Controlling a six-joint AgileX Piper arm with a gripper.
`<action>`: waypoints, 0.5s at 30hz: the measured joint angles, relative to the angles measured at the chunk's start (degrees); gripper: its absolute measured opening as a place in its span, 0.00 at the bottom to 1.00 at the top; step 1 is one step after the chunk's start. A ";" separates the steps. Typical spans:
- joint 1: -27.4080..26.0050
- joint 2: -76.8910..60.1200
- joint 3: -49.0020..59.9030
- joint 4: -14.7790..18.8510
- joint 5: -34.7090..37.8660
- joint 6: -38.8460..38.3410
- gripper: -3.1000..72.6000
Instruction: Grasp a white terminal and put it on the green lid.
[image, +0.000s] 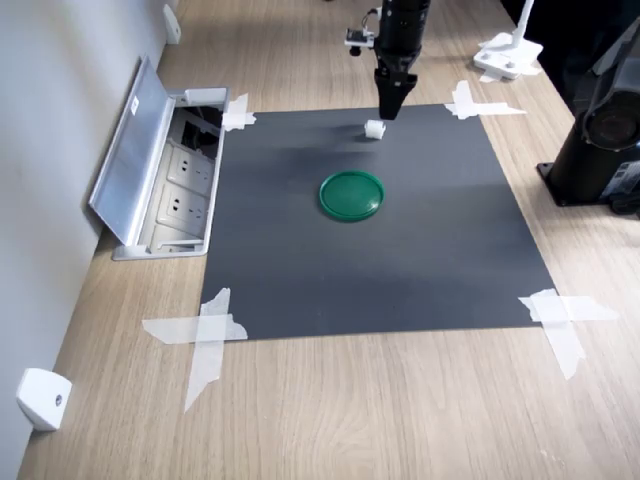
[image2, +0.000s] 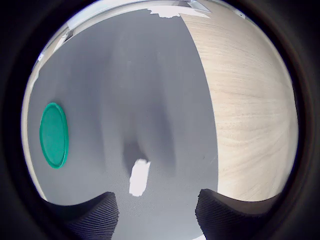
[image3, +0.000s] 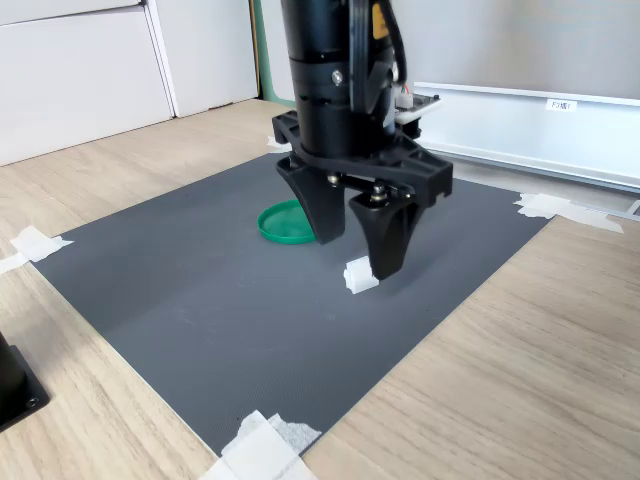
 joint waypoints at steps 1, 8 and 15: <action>0.00 0.14 0.00 0.13 -0.48 -0.14 0.92; 0.00 2.04 0.00 0.95 -1.20 -0.52 0.92; 0.00 2.90 0.00 2.79 -1.20 -3.31 0.92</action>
